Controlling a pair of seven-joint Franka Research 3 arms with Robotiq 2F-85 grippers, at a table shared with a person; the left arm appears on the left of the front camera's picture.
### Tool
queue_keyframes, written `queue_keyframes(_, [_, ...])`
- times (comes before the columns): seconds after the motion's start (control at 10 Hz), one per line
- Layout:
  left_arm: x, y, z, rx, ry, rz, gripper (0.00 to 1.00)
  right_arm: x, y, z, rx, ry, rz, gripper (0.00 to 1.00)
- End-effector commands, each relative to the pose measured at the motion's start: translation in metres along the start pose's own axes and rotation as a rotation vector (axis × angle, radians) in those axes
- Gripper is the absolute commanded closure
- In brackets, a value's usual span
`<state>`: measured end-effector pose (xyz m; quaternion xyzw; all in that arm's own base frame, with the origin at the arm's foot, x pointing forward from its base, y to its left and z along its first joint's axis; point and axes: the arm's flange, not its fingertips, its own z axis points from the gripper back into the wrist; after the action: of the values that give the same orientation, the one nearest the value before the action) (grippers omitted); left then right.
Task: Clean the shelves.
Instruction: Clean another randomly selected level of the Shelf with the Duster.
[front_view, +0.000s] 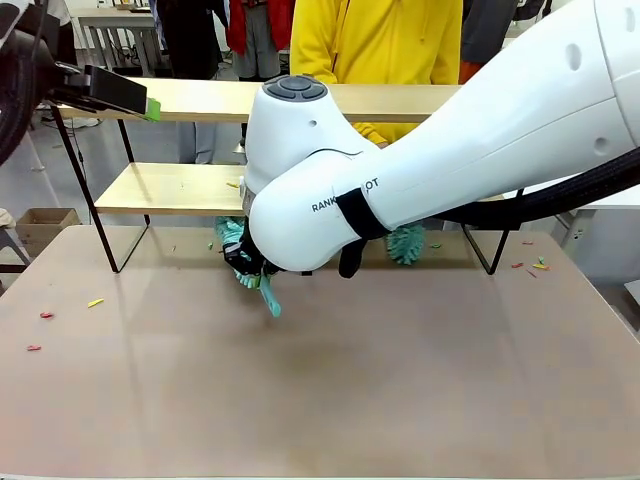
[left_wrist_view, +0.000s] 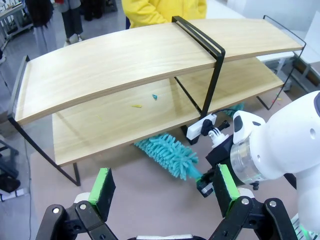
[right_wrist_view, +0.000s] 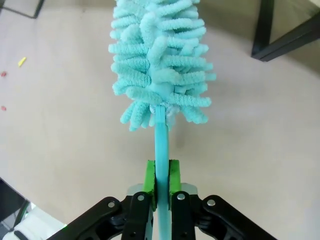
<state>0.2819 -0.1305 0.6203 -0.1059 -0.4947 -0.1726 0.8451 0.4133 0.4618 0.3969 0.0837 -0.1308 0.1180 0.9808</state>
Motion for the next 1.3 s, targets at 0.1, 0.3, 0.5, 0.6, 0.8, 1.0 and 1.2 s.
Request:
queue_keyframes(0.1, [0.0,0.0,0.0,0.003,-0.004,0.001,0.0,0.005,0.008,-0.014,-0.035,-0.016,-0.033,0.88])
queue_keyframes(0.3, [0.0,0.0,0.0,0.003,-0.004,0.001,0.0,0.018,0.015,-0.026,0.003,-0.018,-0.028,0.88])
queue_keyframes(0.5, [0.0,0.0,0.0,0.003,-0.004,0.001,0.0,0.025,0.024,-0.03,0.058,0.008,0.009,0.88])
queue_keyframes(0.6, [0.0,0.0,0.0,0.003,-0.004,0.001,0.0,0.03,0.031,-0.032,0.099,0.026,0.036,0.88])
queue_keyframes(0.8, [0.0,0.0,0.0,0.003,-0.004,0.001,0.0,0.038,0.04,-0.038,0.122,0.052,0.081,0.88])
queue_keyframes(1.0, [0.0,0.0,0.0,0.003,-0.004,0.001,0.0,0.048,0.045,-0.039,0.165,0.111,0.202,0.88])
queue_keyframes(1.2, [0.0,0.0,0.0,0.003,-0.004,0.001,0.0,0.053,0.044,-0.032,0.206,0.157,0.354,0.88])
